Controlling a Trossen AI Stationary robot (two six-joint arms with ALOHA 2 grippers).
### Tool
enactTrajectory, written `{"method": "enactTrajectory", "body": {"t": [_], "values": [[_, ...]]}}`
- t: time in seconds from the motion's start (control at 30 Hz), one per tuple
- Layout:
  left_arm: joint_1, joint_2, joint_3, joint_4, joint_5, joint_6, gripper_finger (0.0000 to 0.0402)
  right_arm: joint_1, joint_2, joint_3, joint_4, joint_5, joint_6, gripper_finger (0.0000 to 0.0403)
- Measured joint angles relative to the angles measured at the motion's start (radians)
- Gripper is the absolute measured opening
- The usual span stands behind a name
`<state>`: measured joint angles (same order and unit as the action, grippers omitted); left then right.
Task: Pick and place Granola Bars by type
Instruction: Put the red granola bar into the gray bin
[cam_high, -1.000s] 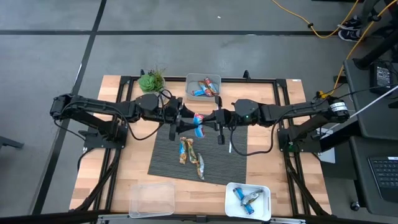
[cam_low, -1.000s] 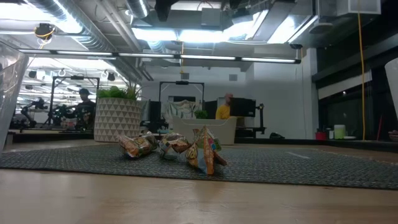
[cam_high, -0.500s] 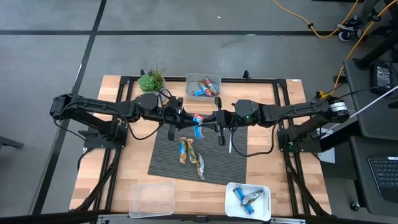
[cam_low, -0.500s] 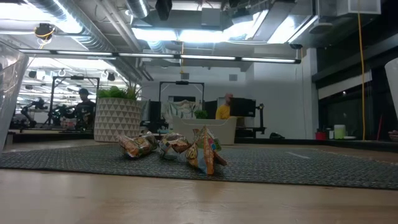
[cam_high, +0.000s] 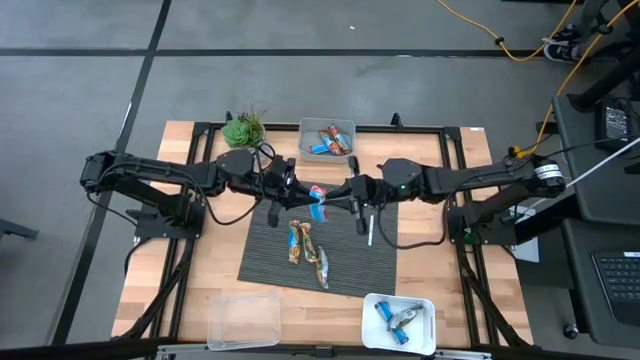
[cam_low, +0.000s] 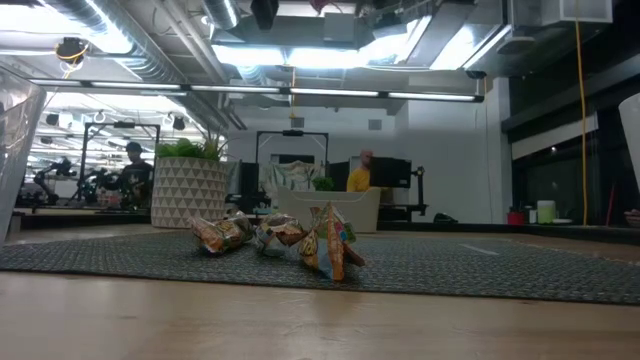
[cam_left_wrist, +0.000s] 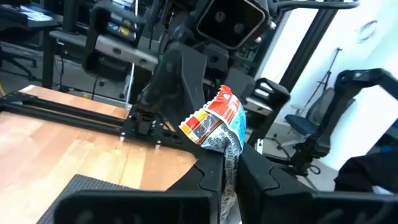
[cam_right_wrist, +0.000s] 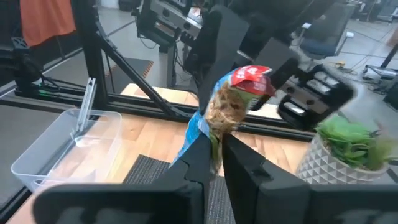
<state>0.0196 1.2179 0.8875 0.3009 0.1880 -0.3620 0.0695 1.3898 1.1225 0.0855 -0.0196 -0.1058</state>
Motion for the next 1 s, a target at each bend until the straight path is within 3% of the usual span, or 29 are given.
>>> {"method": "enactTrajectory", "body": {"t": [0.33,0.43,0.63,0.8,0.9,1.0], "values": [[-0.015,-0.016,-0.001,0.018,0.089,-0.021,0.0016,0.0,-0.2,0.002,-0.27,0.177,0.049,0.0046],[-0.043,-0.038,-0.001,0.019,0.153,0.001,0.0016,0.0,-0.261,0.002,-0.366,0.186,0.087,0.0046],[-0.123,-0.113,0.03,-0.045,0.168,0.043,0.0017,0.022,-0.307,0.002,-0.425,0.188,0.091,0.0046],[-0.182,-0.16,0.138,-0.331,0.144,0.076,0.0017,0.025,-0.305,0.002,-0.421,0.188,0.05,0.0046],[-0.226,-0.165,0.223,-0.619,0.065,0.085,0.0017,0.025,-0.305,0.002,-0.418,0.206,0.039,0.0046],[-0.266,-0.166,0.29,-0.788,-0.018,0.062,0.0017,0.025,-0.305,0.002,-0.418,0.21,0.017,0.0046]]}}
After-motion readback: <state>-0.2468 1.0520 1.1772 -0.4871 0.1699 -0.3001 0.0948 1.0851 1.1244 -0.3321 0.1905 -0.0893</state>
